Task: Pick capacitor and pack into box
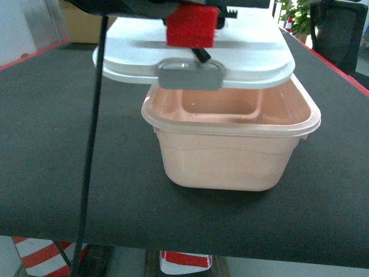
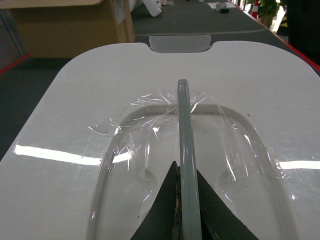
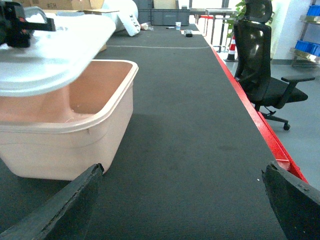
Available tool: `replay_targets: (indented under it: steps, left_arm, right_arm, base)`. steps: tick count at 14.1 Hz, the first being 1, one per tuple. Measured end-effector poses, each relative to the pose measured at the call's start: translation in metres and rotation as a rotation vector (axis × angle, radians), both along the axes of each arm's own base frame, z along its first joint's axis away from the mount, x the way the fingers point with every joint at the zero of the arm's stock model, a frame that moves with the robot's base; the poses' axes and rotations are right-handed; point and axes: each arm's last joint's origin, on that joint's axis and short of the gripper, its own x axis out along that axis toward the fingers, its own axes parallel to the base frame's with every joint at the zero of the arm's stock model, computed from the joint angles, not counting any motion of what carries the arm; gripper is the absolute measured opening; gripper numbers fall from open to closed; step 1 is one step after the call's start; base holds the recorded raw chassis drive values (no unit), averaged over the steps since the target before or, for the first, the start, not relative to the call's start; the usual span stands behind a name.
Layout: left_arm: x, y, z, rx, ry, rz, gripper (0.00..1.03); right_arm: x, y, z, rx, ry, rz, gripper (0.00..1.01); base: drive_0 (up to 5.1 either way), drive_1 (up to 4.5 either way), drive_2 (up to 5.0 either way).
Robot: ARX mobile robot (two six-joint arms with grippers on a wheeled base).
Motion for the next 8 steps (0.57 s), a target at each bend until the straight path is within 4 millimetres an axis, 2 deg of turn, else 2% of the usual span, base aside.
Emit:
replay_targets:
  steps: [3,8]
  left_arm:
    - [-0.003,-0.028,-0.025,-0.005,0.068,-0.031,0.02]
    - [-0.001,-0.037,-0.034,-0.035,0.103,-0.019,0.02]
  right_arm:
    - [0.0,0.0,0.0,0.0,0.0,0.0,0.98]
    - [0.0,0.0,0.0,0.0,0.0,0.0,0.98]
  base:
    - [0.0,0.0,0.0]
    - [0.0,0.0,0.0]
